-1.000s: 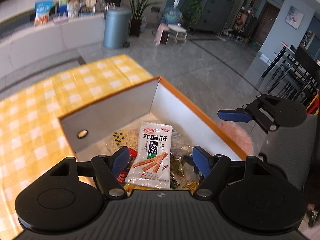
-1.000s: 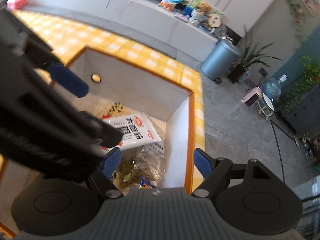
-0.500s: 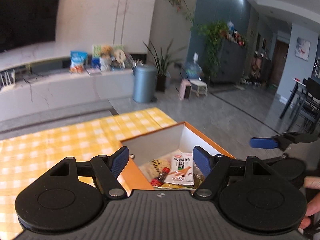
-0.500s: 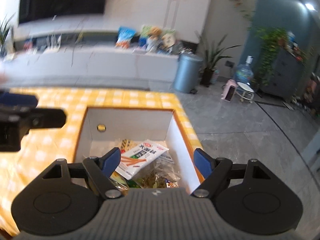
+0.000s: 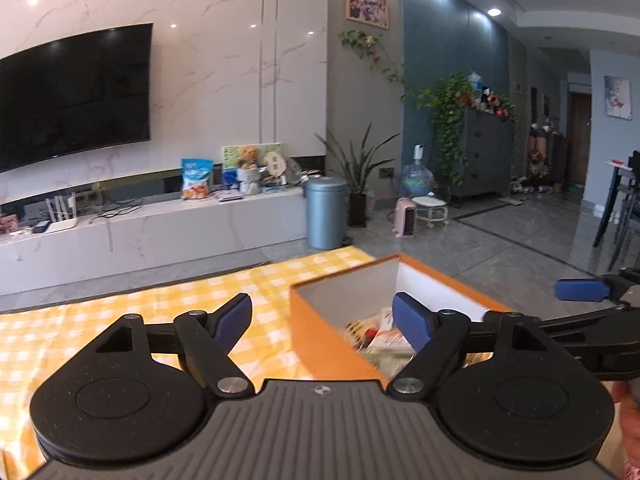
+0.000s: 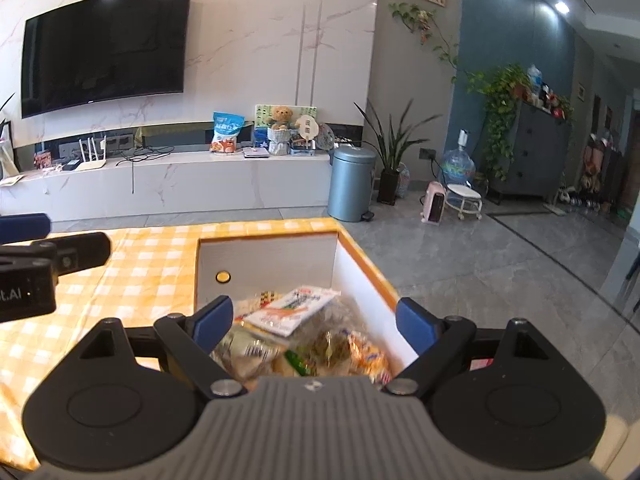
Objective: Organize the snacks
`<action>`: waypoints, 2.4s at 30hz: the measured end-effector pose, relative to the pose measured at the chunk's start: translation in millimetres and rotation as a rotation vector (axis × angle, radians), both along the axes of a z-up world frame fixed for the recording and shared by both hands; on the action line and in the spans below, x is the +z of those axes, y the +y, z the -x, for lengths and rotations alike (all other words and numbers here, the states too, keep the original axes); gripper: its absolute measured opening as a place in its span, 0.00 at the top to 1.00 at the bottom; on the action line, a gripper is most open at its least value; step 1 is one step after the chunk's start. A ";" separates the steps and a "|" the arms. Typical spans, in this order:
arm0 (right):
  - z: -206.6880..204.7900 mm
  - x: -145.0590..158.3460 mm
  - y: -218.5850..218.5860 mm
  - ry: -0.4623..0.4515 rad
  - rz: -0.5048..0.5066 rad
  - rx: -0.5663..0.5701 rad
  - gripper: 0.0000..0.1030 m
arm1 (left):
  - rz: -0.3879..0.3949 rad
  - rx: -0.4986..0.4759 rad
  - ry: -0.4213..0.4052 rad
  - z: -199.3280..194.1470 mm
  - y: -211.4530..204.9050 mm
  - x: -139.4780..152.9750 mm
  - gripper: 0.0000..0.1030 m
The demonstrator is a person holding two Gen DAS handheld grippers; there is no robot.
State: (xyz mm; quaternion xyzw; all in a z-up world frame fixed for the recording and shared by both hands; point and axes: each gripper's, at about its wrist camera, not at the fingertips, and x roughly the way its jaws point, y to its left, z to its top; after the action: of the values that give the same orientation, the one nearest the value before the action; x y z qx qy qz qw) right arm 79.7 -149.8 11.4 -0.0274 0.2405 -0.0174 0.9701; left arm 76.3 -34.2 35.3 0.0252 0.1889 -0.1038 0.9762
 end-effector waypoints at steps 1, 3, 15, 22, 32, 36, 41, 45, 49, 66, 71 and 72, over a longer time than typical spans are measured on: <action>2.6 -3.4 0.7 0.002 -0.002 -0.003 0.16 | -0.001 0.005 0.005 1.5 0.1 -3.1 0.08; 9.5 -9.6 2.4 0.010 0.005 -0.006 0.16 | 0.007 0.005 0.023 3.5 4.4 -8.7 0.08; 26.6 -46.8 -11.1 0.118 0.011 -0.053 0.12 | -0.051 -0.031 0.223 -2.5 -11.7 -52.3 0.07; 25.9 -54.5 -16.7 0.167 -0.026 -0.082 0.12 | -0.056 -0.035 0.268 2.3 -13.3 -63.9 0.07; 30.0 -57.5 -14.3 0.181 -0.048 -0.074 0.12 | -0.064 -0.017 0.263 7.7 -14.3 -60.4 0.07; 31.3 -54.9 -12.8 0.173 -0.052 -0.071 0.12 | -0.063 -0.011 0.257 9.0 -13.5 -57.9 0.07; 33.2 -53.5 -11.3 0.167 -0.050 -0.065 0.12 | -0.068 -0.011 0.252 12.1 -15.3 -55.5 0.07; 34.1 -53.3 -11.5 0.165 -0.055 -0.067 0.12 | -0.067 -0.006 0.249 12.0 -14.1 -54.1 0.07; 35.0 -51.8 -11.0 0.158 -0.054 -0.065 0.12 | -0.064 -0.005 0.246 12.0 -13.1 -52.6 0.07; 36.4 -51.1 -8.8 0.153 -0.047 -0.059 0.12 | -0.071 -0.008 0.244 13.7 -13.7 -50.8 0.07; 36.9 -49.6 -10.6 0.148 -0.049 -0.065 0.12 | -0.072 -0.007 0.242 13.8 -13.7 -50.0 0.07; 37.1 -49.4 -10.9 0.147 -0.050 -0.067 0.12 | -0.072 -0.008 0.243 13.8 -14.0 -50.3 0.07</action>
State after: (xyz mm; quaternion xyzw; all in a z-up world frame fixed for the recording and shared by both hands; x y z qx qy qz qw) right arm 42.6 -160.7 -38.0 0.0036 0.3124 -0.0417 0.9490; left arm 62.5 -48.2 -15.0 0.0484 0.3093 -0.1031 0.9441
